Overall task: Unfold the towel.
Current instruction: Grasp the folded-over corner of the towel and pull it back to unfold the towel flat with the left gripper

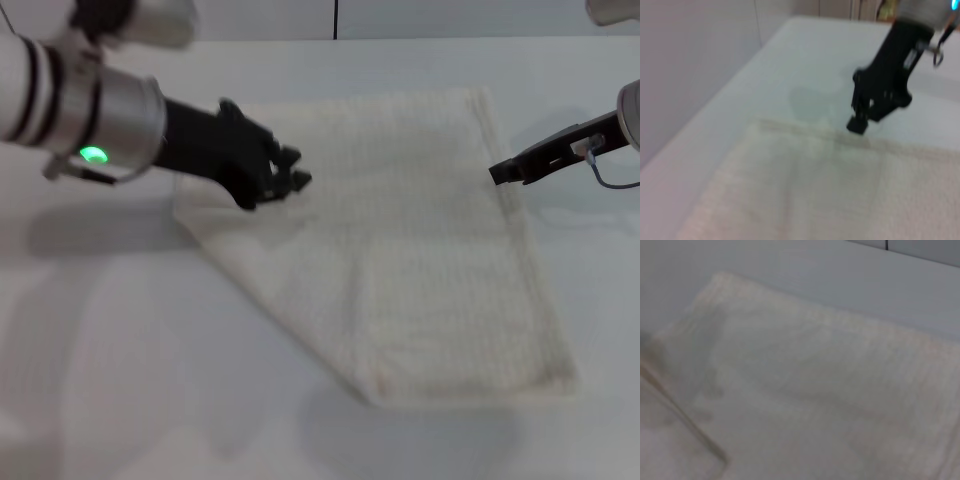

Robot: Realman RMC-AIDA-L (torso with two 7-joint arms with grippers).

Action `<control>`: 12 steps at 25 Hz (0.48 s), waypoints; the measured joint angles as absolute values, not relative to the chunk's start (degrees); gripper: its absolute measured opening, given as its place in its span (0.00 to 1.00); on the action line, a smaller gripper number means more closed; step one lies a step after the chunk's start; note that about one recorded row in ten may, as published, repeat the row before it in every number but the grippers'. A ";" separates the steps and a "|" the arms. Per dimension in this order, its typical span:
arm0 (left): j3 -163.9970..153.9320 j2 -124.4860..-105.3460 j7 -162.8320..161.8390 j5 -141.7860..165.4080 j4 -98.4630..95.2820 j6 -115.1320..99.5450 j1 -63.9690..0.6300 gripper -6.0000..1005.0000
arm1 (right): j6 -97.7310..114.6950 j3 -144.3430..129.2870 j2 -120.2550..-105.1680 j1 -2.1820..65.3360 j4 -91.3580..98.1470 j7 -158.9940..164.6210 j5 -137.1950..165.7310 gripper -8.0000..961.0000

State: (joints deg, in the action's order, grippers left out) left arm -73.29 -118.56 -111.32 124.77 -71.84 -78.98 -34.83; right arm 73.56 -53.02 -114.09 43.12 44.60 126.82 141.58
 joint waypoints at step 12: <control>-81.21 -118.85 -110.81 119.63 -61.17 -67.84 -33.27 0.37 | 73.58 -53.51 -113.99 43.07 42.70 126.43 142.17 0.01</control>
